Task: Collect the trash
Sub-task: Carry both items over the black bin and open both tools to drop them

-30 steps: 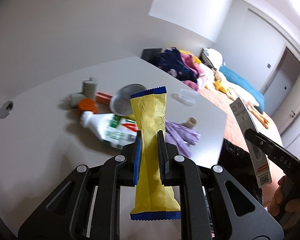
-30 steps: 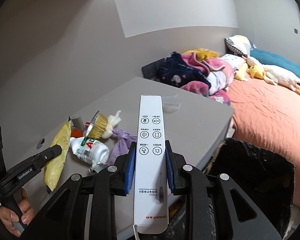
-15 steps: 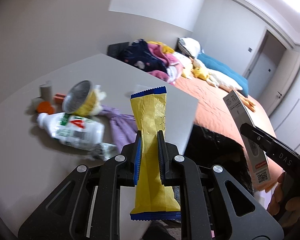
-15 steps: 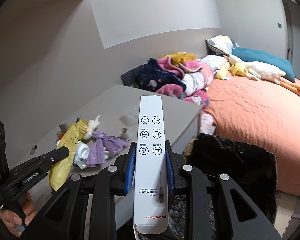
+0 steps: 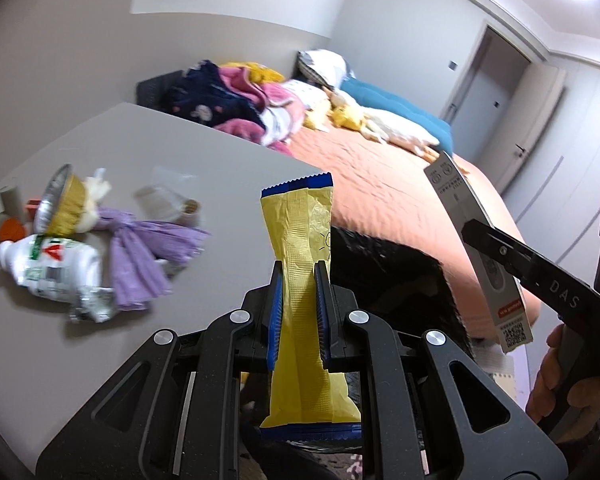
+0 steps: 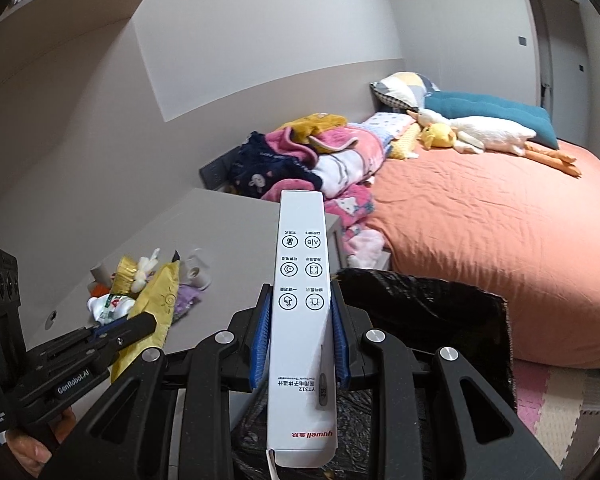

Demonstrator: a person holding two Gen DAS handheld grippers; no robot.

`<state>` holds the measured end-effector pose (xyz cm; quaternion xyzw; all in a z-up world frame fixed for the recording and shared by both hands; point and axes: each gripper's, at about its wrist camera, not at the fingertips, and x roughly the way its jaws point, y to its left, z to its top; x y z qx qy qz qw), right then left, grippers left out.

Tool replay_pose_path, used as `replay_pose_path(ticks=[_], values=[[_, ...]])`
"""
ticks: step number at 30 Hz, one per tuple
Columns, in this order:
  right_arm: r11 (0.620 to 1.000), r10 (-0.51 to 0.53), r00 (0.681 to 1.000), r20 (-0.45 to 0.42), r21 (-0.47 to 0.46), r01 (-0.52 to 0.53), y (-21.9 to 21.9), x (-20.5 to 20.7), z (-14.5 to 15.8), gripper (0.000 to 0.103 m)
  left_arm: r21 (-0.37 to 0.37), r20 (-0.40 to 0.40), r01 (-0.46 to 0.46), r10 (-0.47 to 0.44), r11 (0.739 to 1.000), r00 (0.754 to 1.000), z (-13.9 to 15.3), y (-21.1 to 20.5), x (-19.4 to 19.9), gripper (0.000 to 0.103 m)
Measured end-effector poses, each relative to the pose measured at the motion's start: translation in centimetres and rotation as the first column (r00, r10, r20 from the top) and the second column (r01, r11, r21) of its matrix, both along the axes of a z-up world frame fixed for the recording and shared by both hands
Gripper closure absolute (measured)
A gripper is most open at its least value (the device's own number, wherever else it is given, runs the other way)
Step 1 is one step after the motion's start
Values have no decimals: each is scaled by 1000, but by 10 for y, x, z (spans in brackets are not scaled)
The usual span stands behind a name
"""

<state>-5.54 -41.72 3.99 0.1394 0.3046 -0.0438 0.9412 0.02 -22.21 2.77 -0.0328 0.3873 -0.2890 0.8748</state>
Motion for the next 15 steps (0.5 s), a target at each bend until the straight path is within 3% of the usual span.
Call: replay_pose_path(ticks=[2, 3, 4, 5, 6, 15], values=[[1000, -15, 1000, -2, 9, 15, -8, -3, -1, 74, 5, -14, 42, -41, 999, 999, -3, -9, -2, 88], [1000, -27, 1000, 2, 14, 27, -13, -4, -1, 69, 20, -22, 75, -74, 997, 997, -6, -18, -3, 79], [999, -42, 999, 8, 18, 42, -16, -6, -1, 61, 32, -24, 85, -84, 996, 996, -7, -23, -4, 64], [998, -67, 998, 20, 22, 67, -21, -10, 0, 39, 43, -21, 88, -88, 995, 996, -8, -27, -4, 17], [996, -86, 996, 29, 24, 86, -24, -12, 2, 28, 49, -11, 87, -87, 995, 996, -8, -32, -5, 6], [985, -173, 983, 68, 10, 173, -42, -25, 7, 28, 33, 4, 136, -136, 990, 991, -10, -46, -8, 6]])
